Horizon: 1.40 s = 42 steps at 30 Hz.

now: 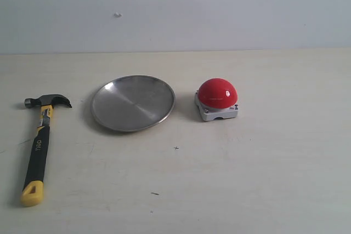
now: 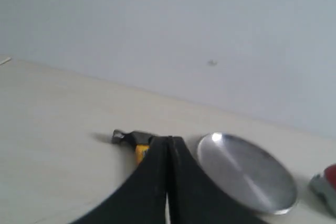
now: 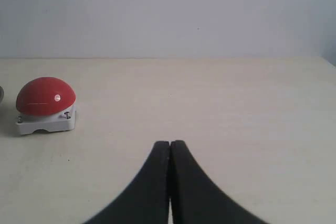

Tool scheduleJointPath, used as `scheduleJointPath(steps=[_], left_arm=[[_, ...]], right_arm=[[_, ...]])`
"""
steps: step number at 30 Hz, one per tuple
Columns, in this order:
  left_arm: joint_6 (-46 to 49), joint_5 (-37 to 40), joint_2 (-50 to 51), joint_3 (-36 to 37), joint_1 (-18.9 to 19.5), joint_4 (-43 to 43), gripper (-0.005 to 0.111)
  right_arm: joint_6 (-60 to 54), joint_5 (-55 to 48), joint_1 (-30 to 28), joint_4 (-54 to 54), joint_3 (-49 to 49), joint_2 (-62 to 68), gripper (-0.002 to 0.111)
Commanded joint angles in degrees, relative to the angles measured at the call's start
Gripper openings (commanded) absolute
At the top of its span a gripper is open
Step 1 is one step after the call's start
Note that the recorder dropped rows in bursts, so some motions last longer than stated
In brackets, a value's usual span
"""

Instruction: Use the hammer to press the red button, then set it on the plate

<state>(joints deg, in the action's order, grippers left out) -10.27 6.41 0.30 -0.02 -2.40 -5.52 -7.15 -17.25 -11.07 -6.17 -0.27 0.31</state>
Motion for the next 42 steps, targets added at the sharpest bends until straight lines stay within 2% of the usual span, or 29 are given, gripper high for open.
scheduleJointPath(steps=[1, 5, 9, 13, 17, 22, 24, 26, 30, 33, 37, 40, 42], left_arm=[[-6.27, -11.94, -0.30, 0.02, -0.07, -4.67, 0.000], [-12.88, -20.04, -0.30, 0.02, -0.07, -6.28, 0.000], [-12.67, -27.59, -0.30, 0.02, -0.07, -6.28, 0.000], [-7.26, -23.92, 1.81, -5.14, -0.07, -12.06, 0.000], [5.79, -18.62, 13.29, -13.53, -0.07, -18.74, 0.000], [11.16, -8.25, 32.82, -23.99, -0.07, -17.93, 0.000], [12.04, -1.46, 42.16, -29.07, -0.07, -15.45, 0.000], [12.04, 6.85, 51.84, -35.33, -0.07, -12.43, 0.000], [11.28, 30.46, 68.85, -49.54, -0.57, -9.87, 0.000], [7.94, 41.97, 79.32, -58.62, -2.27, -9.04, 0.000], [-1.16, 47.51, 90.54, -68.70, -7.51, -0.15, 0.000], [-12.59, 49.89, 97.80, -74.62, -11.82, 12.00, 0.000], [-16.93, 52.53, 101.83, -77.95, -13.49, 18.67, 0.000]], right_arm=[[-0.23, 0.80, -0.25, 0.02, 0.27, -0.31, 0.000], [-0.23, 0.80, -0.25, 0.02, 0.27, -0.31, 0.000], [-0.23, 0.80, -0.25, 0.02, 0.27, -0.31, 0.000], [-0.23, 0.80, -0.25, 0.02, 0.27, -0.31, 0.000], [-0.23, 0.80, -0.25, 0.02, 0.27, -0.31, 0.000], [-0.23, 0.80, -0.25, 0.02, 0.27, -0.31, 0.000], [-0.23, 0.80, -0.25, 0.02, 0.27, -0.31, 0.000], [-0.23, 0.80, -0.25, 0.02, 0.27, -0.31, 0.000], [-0.23, 0.80, -0.25, 0.02, 0.27, -0.31, 0.000], [-0.23, 0.80, -0.25, 0.02, 0.27, -0.31, 0.000], [-0.23, 0.80, -0.25, 0.02, 0.27, -0.31, 0.000], [-0.23, 0.80, -0.25, 0.02, 0.27, -0.31, 0.000], [-0.23, 0.80, -0.25, 0.02, 0.27, -0.31, 0.000]])
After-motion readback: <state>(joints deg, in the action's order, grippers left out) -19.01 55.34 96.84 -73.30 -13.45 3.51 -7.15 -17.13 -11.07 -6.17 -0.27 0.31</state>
